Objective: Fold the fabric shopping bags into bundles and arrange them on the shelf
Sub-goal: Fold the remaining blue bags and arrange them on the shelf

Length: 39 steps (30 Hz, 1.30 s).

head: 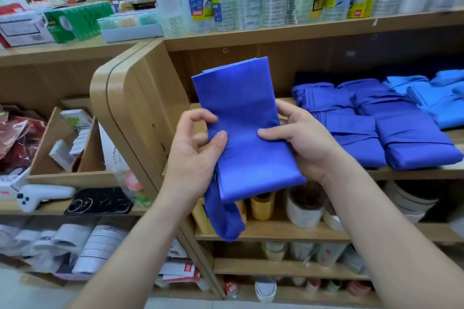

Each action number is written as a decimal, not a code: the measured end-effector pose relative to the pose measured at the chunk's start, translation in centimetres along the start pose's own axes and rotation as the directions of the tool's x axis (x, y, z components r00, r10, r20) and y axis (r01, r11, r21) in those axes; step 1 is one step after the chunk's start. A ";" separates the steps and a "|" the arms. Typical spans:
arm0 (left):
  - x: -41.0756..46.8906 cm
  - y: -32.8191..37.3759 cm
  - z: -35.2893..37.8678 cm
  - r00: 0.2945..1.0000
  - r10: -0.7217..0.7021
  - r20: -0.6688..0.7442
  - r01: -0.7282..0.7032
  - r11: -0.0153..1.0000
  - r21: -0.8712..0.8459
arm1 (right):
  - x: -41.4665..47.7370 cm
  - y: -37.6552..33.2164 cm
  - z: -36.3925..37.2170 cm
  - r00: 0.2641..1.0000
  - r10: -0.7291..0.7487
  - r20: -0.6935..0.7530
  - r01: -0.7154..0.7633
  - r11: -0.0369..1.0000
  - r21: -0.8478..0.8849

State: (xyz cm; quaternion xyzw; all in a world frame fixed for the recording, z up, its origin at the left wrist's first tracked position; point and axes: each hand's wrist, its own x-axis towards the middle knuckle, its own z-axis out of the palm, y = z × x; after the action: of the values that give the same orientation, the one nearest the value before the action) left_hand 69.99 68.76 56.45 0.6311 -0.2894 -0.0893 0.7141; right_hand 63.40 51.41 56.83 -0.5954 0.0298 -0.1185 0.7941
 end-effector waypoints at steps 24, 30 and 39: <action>-1.3 2.7 -1.3 0.906 0.186 0.381 -0.423 0.345 0.838 | -1.9 -0.3 1.7 0.982 0.121 -0.146 -0.173 0.892 -0.419; -1.2 1.0 -0.8 0.902 0.181 0.392 -0.404 0.675 0.618 | -3.8 -1.3 3.2 0.970 -0.194 0.148 0.232 0.547 -0.804; -1.5 -0.1 0.8 0.936 0.151 0.317 -0.275 0.876 0.396 | -3.4 1.0 2.7 0.888 -0.455 0.064 0.229 0.319 -0.920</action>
State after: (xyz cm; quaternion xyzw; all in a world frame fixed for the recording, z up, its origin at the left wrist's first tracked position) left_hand 68.33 68.80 55.93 0.7194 -0.4670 -0.0297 0.5133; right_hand 60.80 54.94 56.35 -0.9051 0.0445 -0.3100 0.2875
